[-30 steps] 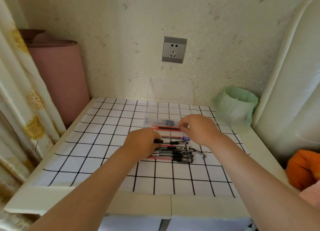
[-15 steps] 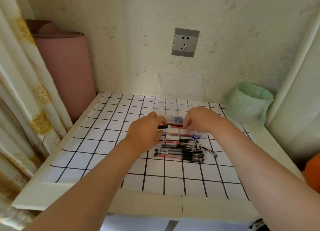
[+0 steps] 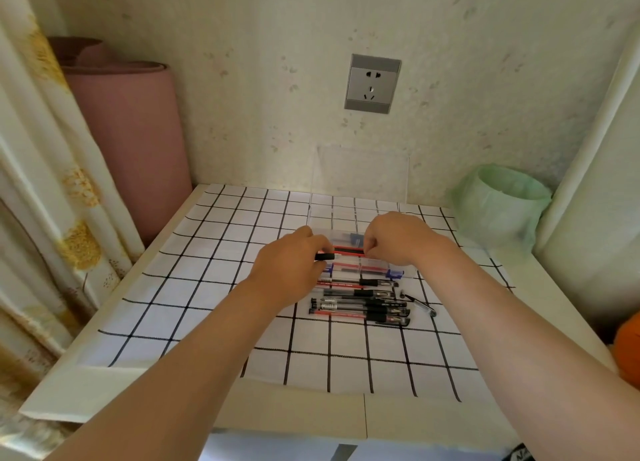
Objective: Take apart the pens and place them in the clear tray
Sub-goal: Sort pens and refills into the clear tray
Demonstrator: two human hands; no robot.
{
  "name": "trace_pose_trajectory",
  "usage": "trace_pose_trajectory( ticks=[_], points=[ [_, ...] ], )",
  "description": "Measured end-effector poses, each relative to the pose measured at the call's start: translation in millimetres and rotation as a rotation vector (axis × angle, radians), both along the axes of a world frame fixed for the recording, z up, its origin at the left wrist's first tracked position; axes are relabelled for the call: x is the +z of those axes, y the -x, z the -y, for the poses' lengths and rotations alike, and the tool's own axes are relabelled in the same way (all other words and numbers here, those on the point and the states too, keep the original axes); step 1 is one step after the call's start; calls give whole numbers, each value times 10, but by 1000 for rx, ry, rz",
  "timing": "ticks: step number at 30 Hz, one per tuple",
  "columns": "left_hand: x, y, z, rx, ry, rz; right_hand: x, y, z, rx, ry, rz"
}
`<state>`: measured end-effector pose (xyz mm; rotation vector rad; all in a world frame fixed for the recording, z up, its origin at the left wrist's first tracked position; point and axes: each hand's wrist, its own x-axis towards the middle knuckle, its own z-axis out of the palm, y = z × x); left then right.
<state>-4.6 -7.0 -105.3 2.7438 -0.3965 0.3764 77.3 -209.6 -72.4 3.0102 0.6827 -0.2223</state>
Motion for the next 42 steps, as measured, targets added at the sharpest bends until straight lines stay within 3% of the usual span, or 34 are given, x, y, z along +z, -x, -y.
trace_pose_trajectory(
  ticks=[6,21,30,36,42],
  points=[
    [11,24,-38,12,2,-2,-5,-33,-49,-15,-48,-96],
    [30,70,14,-28,86,8,-52,-16,-18,1,-56,-21],
    [104,95,25,-16,130,-129,164,273,208,-56,-517,-21],
    [158,162,45,-9,97,-221,88,517,369,-43,-614,36],
    [196,226,21,4,152,-260,103,725,446,-7,-568,77]
  ],
)
